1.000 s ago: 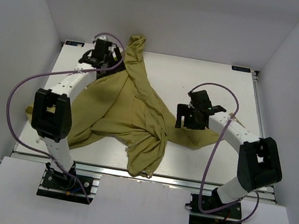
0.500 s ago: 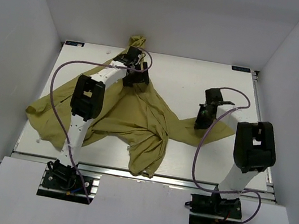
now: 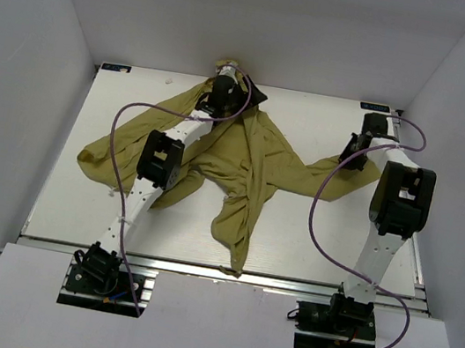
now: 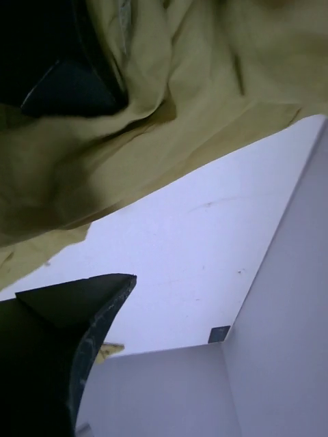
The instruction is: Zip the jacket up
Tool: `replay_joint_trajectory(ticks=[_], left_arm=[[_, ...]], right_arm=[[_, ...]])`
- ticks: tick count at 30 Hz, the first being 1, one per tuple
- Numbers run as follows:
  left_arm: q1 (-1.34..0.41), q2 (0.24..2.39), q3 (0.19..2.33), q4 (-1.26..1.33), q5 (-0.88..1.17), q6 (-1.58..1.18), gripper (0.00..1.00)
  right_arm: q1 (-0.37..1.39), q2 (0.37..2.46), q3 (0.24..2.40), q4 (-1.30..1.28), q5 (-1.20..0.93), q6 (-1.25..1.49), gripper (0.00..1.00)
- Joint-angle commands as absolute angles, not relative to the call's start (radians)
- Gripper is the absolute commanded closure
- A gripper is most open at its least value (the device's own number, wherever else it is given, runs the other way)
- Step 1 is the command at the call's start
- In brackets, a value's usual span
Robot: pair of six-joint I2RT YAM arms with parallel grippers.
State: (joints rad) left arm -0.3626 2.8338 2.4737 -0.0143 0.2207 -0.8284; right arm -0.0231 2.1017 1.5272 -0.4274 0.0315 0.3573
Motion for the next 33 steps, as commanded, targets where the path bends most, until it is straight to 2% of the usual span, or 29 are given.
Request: replay_joint_trajectory(ticks=[1, 2, 3, 4, 5, 7, 9, 12, 16, 17, 19, 20, 21, 24, 28, 31, 33], left_arm=[[-0.367, 2.861, 2.507, 0.167, 0.131, -0.971, 0.02], [-0.367, 2.838, 2.499, 0.172, 0.117, -0.960, 0.02], [-0.365, 2.811, 2.482, 0.167, 0.107, -0.948, 0.02], [-0.365, 2.751, 2.474, 0.154, 0.116, -0.898, 0.02], [-0.365, 2.716, 2.465, 0.137, 0.133, -0.856, 0.02], [-0.365, 2.593, 2.430, 0.037, 0.149, -0.778, 0.02], [-0.364, 2.487, 2.355, -0.001, 0.176, -0.733, 0.02], [-0.364, 2.259, 2.200, -0.197, 0.225, -0.634, 0.02], [-0.364, 1.924, 1.855, -0.504, 0.057, -0.609, 0.02], [-0.364, 1.785, 1.681, -0.541, -0.042, -0.621, 0.02], [-0.362, 1.650, 1.504, -0.612, -0.122, -0.666, 0.02], [-0.362, 1.584, 1.335, -0.650, -0.155, -0.702, 0.02], [-0.353, 1.463, 1.262, -0.678, -0.220, -0.737, 0.02], [-0.325, 1.247, 1.035, -0.772, -0.242, -0.885, 0.02], [-0.318, 1.038, 0.867, -0.796, -0.285, -0.945, 0.02], [-0.318, 0.948, 0.805, -0.824, -0.287, -0.959, 0.02], [-0.318, 0.930, 0.781, -0.834, -0.275, -0.966, 0.02]], right_arm=[[-0.051, 2.096, 1.641, -0.390, 0.049, 0.287, 0.99], [-0.051, 2.083, 1.657, -0.381, 0.055, 0.261, 0.96], [-0.051, 2.069, 1.672, -0.380, 0.043, 0.240, 0.83], [-0.046, 2.034, 1.693, -0.391, -0.006, 0.213, 0.79], [-0.041, 2.010, 1.687, -0.399, -0.029, 0.203, 0.68], [-0.005, 1.912, 1.652, -0.422, -0.046, 0.187, 0.56], [0.087, 1.786, 1.521, -0.410, -0.011, 0.202, 0.45], [0.202, 1.663, 1.329, -0.426, 0.058, 0.231, 0.38], [0.423, 1.494, 1.129, -0.483, 0.012, 0.391, 0.36], [0.463, 1.468, 1.085, -0.477, 0.008, 0.418, 0.35], [0.587, 1.421, 0.990, -0.451, 0.014, 0.465, 0.34], [0.624, 1.417, 0.976, -0.454, 0.015, 0.483, 0.34], [0.685, 1.423, 0.957, -0.453, 0.012, 0.500, 0.34], [0.773, 1.472, 0.943, -0.434, 0.008, 0.549, 0.35], [0.837, 1.528, 0.937, -0.420, -0.043, 0.577, 0.37], [0.842, 1.546, 0.913, -0.440, -0.026, 0.624, 0.49], [0.844, 1.546, 0.890, -0.463, -0.015, 0.647, 0.50]])
